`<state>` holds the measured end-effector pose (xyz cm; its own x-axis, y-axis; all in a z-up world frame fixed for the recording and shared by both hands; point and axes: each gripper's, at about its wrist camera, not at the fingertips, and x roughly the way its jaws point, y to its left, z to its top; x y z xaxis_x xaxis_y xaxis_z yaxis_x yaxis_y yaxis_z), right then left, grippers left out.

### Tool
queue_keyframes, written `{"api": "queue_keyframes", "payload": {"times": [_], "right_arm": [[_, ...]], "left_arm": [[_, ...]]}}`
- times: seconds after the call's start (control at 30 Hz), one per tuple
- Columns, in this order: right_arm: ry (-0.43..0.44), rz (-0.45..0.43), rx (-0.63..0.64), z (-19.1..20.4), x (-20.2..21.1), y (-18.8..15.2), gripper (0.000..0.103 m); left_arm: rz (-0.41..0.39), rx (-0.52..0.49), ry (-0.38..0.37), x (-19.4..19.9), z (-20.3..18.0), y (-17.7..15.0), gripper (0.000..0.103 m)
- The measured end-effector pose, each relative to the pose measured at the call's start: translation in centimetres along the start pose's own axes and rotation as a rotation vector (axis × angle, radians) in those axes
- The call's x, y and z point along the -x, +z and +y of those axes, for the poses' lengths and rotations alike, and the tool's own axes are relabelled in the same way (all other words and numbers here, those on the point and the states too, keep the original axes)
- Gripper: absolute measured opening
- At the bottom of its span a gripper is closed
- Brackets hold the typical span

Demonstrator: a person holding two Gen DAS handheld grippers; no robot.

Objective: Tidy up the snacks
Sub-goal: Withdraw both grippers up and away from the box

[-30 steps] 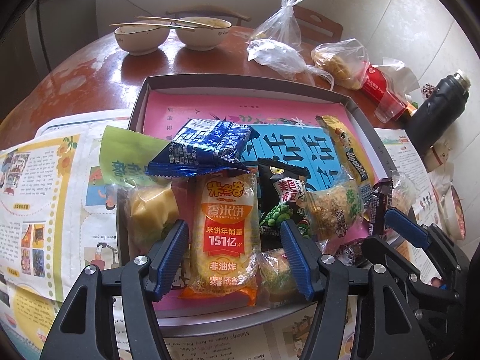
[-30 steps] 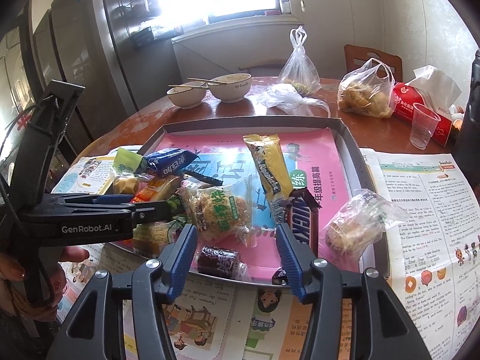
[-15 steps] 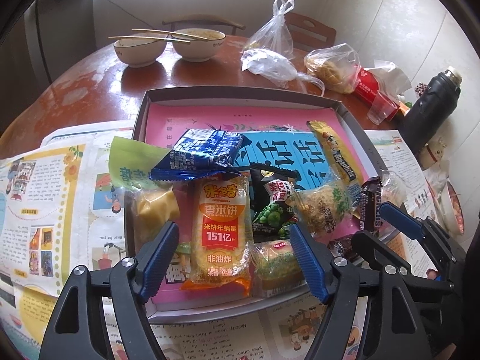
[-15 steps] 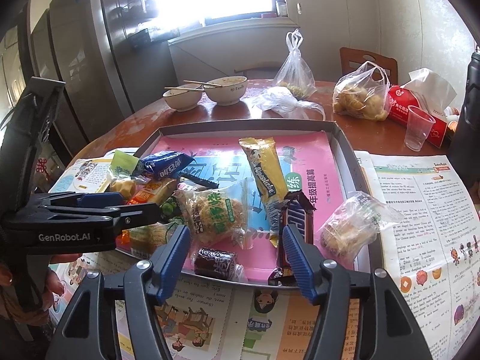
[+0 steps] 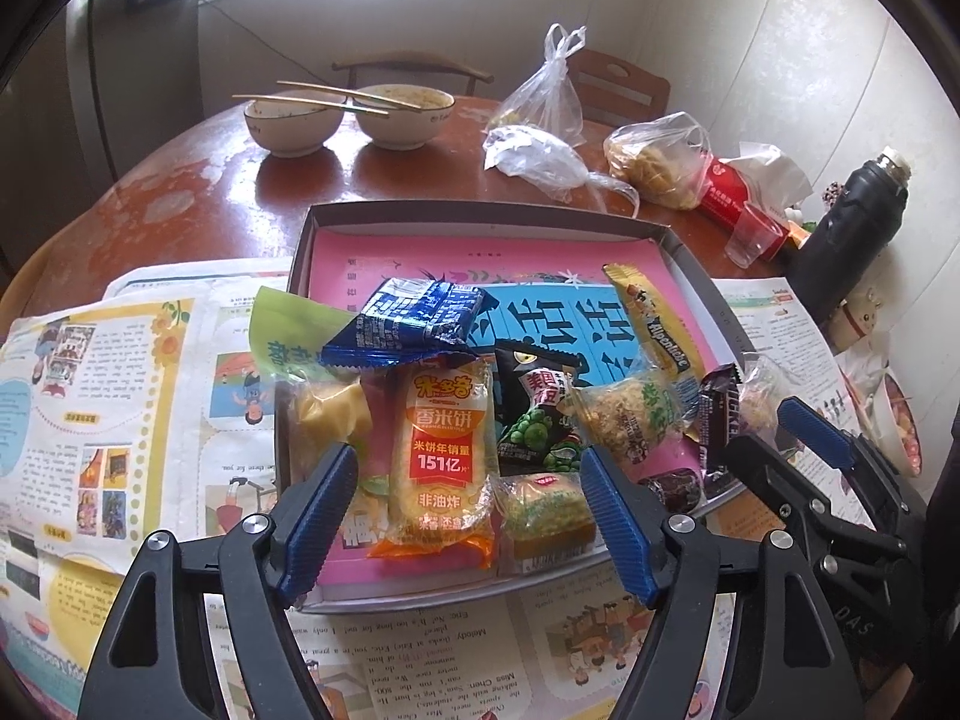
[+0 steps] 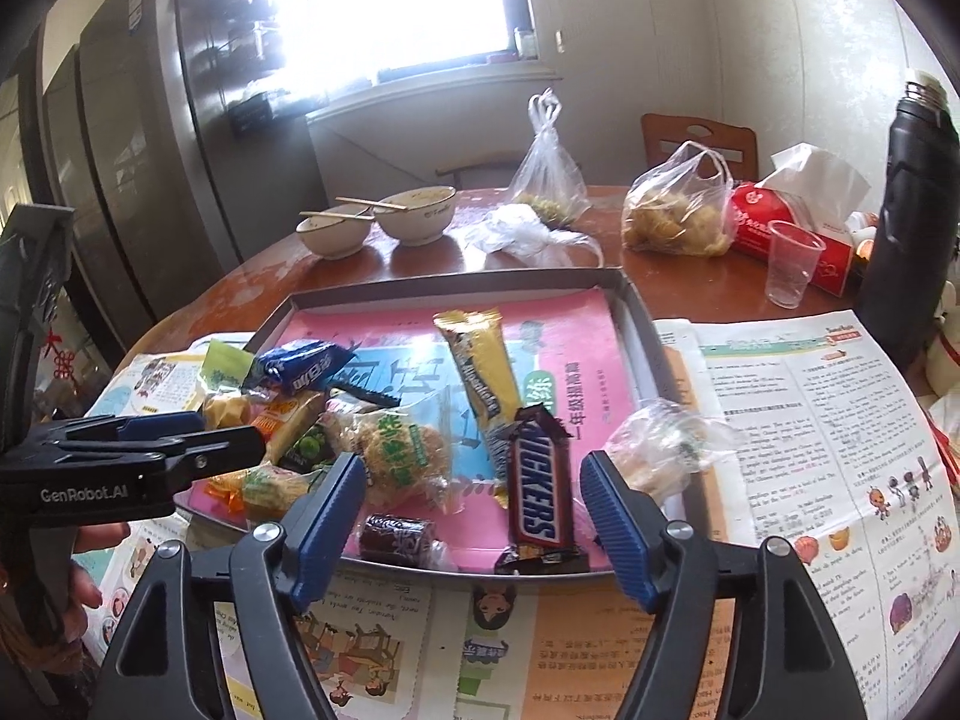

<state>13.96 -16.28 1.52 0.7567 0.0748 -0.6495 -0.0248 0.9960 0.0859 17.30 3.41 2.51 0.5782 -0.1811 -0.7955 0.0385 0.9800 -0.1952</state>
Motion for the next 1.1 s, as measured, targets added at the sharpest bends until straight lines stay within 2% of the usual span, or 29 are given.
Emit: {"api": "queue_keyframes", "payload": {"times": [0.27, 0.63, 0.87, 1.1], "right_arm": [[-0.036, -0.071, -0.031, -0.9, 1.9, -0.1, 0.08], [-0.006, -0.129, -0.023, -0.9, 4.5, -0.6, 0.089], [0.011, -0.144, 0.009, -0.1, 5.7, -1.4, 0.092], [0.05, -0.122, 0.018, 0.3, 6.4, -2.7, 0.093]], "left_arm": [[-0.038, 0.002, 0.008, 1.5, -0.5, -0.4, 0.078], [-0.065, 0.003, 0.014, 3.1, -1.0, -1.8, 0.078], [-0.077, 0.004, 0.017, 4.0, -1.4, -3.3, 0.078], [-0.079, 0.001, 0.013, 4.8, -1.9, -5.2, 0.078]]}}
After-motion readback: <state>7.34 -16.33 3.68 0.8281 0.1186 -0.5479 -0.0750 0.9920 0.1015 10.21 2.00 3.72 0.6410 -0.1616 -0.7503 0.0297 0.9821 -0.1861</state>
